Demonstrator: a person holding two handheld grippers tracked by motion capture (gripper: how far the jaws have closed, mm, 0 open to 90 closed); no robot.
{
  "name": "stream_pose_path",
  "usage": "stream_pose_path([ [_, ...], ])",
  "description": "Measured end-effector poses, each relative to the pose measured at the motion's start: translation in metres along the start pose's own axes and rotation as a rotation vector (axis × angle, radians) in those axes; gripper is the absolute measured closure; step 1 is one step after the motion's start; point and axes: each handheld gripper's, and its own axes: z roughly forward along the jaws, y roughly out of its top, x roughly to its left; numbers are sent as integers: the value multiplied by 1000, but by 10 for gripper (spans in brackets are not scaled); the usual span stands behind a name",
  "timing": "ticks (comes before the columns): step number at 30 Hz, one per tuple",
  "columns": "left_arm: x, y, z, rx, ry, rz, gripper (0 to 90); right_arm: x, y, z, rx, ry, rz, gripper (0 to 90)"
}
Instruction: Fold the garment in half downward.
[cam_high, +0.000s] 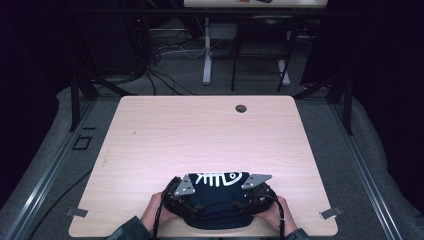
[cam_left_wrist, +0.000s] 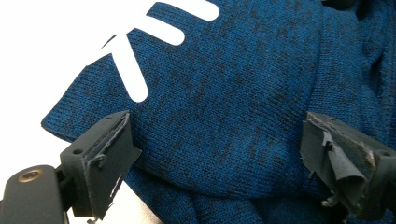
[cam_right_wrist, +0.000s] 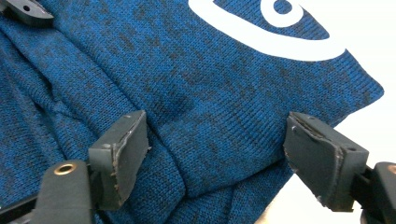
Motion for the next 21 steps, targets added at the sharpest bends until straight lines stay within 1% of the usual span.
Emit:
stream_pose_path([
  [2,0,0,1,-4,1,-2,93,-1,0,1,3,-1,6,194],
  [5,1,0,1,-4,4,-10,70,-3,-1,2,-2,10,30,160],
  [7,2,-1,1,-8,10,-14,51,-4,-2,2,-1,7,35,155],
  [11,2,0,0,-19,17,-18,20,-4,0,1,5,-5,24,133],
  [13,3,1,-3,-32,26,-19,2,-4,0,0,-6,-8,29,106],
  [14,3,2,-4,-40,23,-20,2,-4,1,-1,-9,-15,26,93],
  [15,4,2,-6,-52,22,-26,2,-4,1,-2,-18,-12,31,88],
  [16,4,3,-9,-61,27,-30,1,-4,1,-3,-30,-20,32,79],
  [17,5,3,-11,-68,33,-31,1,-5,1,-5,-29,-24,27,69],
  [18,6,3,-12,-78,41,-35,1,-5,2,-6,-40,-28,34,63],
  [19,7,3,-14,-83,43,-38,1,-5,2,-8,-39,-28,33,61],
  [21,10,3,-18,-91,47,-48,1,-4,3,-12,-55,-45,30,59],
])
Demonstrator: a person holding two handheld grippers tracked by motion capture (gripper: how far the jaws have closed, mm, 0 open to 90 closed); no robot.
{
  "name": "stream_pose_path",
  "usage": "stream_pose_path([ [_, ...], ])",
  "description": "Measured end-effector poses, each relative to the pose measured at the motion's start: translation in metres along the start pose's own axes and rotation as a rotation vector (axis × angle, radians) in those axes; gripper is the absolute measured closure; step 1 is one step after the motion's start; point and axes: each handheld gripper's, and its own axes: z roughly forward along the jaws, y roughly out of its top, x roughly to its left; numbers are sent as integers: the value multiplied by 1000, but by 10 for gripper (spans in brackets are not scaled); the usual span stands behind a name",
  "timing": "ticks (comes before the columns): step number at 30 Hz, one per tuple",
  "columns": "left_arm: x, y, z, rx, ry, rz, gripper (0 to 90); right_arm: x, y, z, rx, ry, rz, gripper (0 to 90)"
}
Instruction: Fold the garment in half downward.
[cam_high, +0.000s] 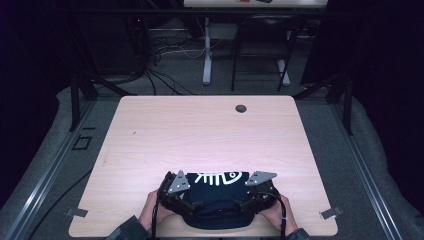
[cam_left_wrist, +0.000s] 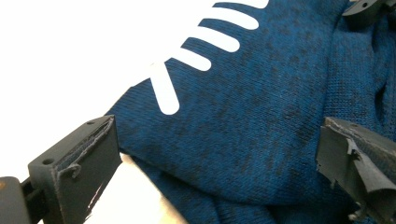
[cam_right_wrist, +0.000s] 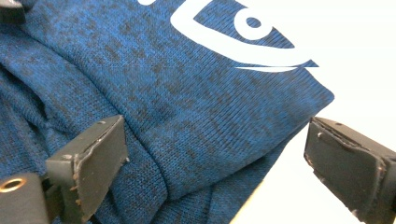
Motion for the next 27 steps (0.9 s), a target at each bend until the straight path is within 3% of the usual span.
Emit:
stream_pose_path([
  [3,5,-1,-4,-9,18,-9,1,-1,2,-6,-17,-9,-4,50],
  [15,31,-8,-15,-6,90,-62,1,-23,-6,-28,-93,-89,79,51],
  [21,49,-18,-13,18,100,-127,1,-39,-18,-30,-76,-129,128,54],
  [27,57,-25,-7,67,122,-145,1,-53,-32,-24,-36,-154,164,59],
])
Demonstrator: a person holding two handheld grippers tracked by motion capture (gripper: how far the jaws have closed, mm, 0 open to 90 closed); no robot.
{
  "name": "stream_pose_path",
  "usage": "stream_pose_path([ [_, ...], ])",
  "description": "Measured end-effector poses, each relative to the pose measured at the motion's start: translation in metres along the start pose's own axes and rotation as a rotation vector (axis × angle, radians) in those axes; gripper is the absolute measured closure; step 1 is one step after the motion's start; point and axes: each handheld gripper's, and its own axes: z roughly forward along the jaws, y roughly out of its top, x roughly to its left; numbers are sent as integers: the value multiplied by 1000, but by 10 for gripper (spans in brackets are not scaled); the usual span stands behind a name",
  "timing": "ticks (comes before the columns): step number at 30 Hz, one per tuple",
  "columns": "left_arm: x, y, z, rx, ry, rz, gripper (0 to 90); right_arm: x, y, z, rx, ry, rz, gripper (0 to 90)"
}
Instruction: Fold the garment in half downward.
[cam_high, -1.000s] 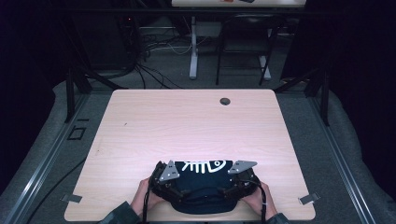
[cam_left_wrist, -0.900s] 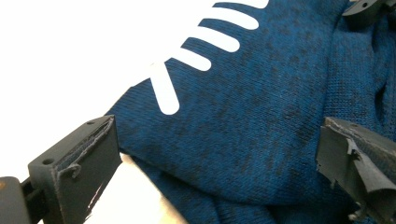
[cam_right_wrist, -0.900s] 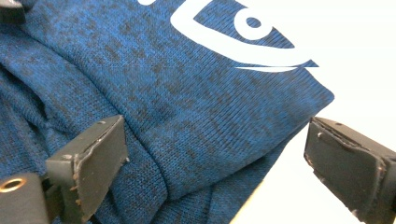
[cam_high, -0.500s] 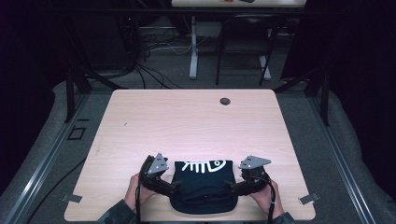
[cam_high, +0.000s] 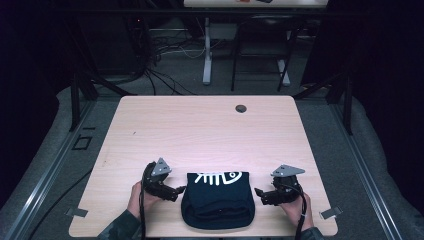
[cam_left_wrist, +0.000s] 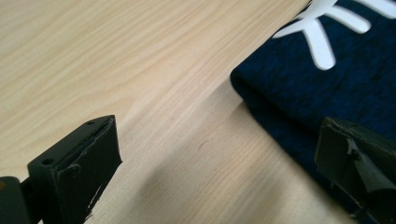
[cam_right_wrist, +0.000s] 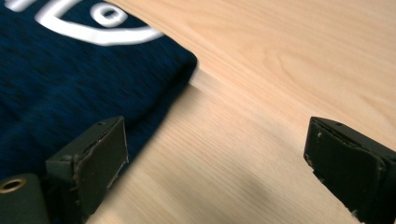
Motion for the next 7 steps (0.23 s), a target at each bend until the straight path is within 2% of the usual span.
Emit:
stream_pose_path([
  [3,2,-2,4,19,-3,-11,1,-5,-5,5,16,0,23,62],
  [7,5,-4,8,42,-5,-19,1,-8,-9,12,46,-34,26,58],
])
